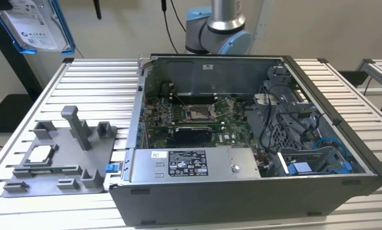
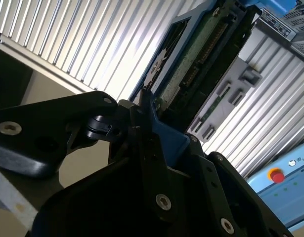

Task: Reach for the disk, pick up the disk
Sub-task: 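Pick up the disk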

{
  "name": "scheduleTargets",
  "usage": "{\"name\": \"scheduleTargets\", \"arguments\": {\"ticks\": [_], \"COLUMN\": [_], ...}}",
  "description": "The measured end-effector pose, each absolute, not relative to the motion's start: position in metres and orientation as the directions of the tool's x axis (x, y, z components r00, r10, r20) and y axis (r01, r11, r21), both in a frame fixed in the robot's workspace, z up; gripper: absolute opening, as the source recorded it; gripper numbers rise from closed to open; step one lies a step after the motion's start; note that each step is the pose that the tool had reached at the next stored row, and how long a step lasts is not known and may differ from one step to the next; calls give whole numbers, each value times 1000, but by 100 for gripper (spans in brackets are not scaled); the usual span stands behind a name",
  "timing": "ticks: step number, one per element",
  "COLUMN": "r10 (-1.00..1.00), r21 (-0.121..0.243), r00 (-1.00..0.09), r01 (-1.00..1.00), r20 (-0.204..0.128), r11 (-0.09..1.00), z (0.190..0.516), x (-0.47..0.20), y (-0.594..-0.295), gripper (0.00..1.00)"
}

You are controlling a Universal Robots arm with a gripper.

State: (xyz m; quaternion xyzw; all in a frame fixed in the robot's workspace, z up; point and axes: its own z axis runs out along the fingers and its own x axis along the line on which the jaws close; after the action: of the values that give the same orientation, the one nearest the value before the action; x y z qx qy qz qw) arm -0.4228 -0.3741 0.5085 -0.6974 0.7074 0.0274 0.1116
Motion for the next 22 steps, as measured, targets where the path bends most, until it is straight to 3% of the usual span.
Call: {"name": "scheduleTargets", "arguments": {"ticks": [22], "r10": [-981], "r21": [-117], "r00": [-2], "r01": [-993], "r20": [-196], "r11": [26], "z": [508], "x": [-328], "y": [-374], "gripper": [0]}}
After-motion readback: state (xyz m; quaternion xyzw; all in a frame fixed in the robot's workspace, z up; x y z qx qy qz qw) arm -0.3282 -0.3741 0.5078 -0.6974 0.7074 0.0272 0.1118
